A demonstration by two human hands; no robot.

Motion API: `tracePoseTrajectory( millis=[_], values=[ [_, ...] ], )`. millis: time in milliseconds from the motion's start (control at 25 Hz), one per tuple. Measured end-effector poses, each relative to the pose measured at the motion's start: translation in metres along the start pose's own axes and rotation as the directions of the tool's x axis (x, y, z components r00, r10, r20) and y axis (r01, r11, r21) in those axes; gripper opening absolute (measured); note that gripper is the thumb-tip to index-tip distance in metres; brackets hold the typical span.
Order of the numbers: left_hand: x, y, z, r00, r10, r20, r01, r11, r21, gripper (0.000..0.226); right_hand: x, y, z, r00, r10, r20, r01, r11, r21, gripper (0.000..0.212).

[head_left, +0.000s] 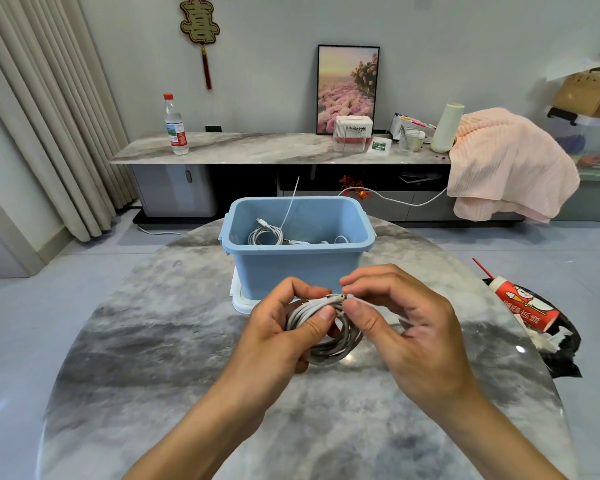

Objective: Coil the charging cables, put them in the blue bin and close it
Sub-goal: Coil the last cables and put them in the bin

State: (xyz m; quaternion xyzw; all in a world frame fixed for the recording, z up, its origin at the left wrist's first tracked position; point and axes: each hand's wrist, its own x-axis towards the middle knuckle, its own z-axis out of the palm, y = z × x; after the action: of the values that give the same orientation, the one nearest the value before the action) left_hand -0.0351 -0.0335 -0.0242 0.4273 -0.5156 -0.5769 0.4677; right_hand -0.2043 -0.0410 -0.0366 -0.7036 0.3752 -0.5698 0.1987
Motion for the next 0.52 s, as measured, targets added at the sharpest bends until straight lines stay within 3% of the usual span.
tracePoseTrajectory(
  millis=[280,520],
  values=[
    [0.0,0.0008,0.003,1.0,0.017,0.022,-0.017,1.0,-0.01,0.011,0.0008,-0.0039,0.0013,0.979,-0.064,-0.193,0.047,0.995,-0.091,0.009],
    [0.0007,0.0012,0.0027,1.0,-0.017,0.012,0.017,0.998,-0.058,0.014,0.0025,-0.0045,0.0025,0.967,-0.048,-0.25,0.031,0.997,-0.072,0.009]
  ],
)
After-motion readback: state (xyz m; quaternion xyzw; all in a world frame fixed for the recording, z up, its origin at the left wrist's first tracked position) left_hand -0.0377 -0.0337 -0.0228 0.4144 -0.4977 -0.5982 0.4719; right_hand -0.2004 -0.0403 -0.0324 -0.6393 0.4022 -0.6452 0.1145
